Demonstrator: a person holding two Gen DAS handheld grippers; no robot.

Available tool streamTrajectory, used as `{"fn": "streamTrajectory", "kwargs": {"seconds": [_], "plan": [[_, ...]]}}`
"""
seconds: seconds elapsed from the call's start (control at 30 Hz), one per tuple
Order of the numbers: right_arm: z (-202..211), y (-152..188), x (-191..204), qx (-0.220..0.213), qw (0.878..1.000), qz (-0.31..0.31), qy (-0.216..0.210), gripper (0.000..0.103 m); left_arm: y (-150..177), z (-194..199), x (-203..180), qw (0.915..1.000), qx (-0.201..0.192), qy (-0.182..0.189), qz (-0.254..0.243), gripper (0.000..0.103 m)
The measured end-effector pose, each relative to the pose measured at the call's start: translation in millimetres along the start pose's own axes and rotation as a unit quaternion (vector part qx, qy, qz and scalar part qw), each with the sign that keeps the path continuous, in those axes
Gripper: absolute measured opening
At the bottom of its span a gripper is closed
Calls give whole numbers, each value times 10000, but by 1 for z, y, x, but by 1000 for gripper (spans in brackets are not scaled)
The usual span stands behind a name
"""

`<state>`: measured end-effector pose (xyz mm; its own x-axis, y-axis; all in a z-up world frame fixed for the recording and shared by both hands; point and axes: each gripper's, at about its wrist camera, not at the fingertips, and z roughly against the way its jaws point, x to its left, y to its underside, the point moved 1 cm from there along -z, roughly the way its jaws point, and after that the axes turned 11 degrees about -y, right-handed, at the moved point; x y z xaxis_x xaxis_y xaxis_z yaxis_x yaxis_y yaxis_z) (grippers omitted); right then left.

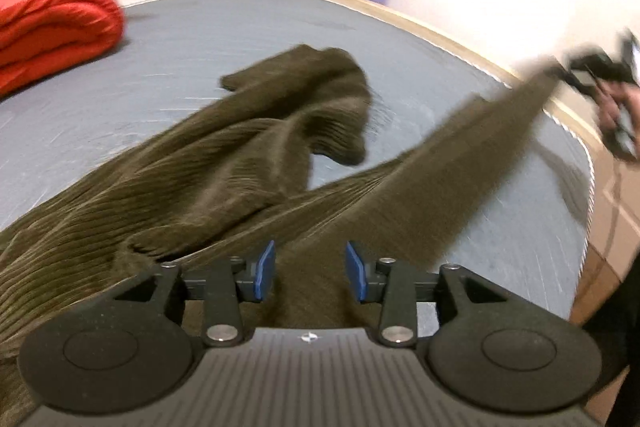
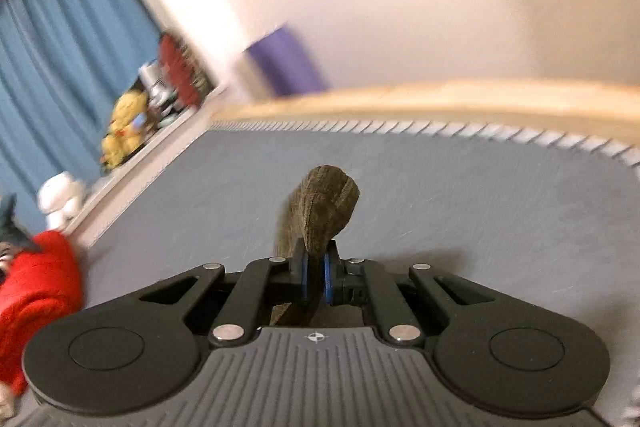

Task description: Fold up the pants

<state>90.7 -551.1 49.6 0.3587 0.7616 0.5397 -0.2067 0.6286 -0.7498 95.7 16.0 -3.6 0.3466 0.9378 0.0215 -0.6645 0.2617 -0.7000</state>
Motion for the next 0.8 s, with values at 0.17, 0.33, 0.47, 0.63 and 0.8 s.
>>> {"fn": "streamTrajectory", "kwargs": {"seconds": [0.17,0.33,0.47,0.63,0.8], "plan": [[3,25,-39,1028,9891,-91,1052,8,-7,5,13,9986,213,-103,480,48],[-1,24,-99,1223,9723,-1479,1333,22,-2,12,21,9972,259,-261,657,50],[20,-1,-74,226,9837,-956,1508,26,0,20,33,9947,202,-455,899,50],[16,-19,-44,-9,9980,-404,482,37,0,27,52,9897,167,-696,1244,50],[-38,17,-15,1154,9915,-391,-460,37,0,26,73,9817,187,-1000,1610,50]]}}
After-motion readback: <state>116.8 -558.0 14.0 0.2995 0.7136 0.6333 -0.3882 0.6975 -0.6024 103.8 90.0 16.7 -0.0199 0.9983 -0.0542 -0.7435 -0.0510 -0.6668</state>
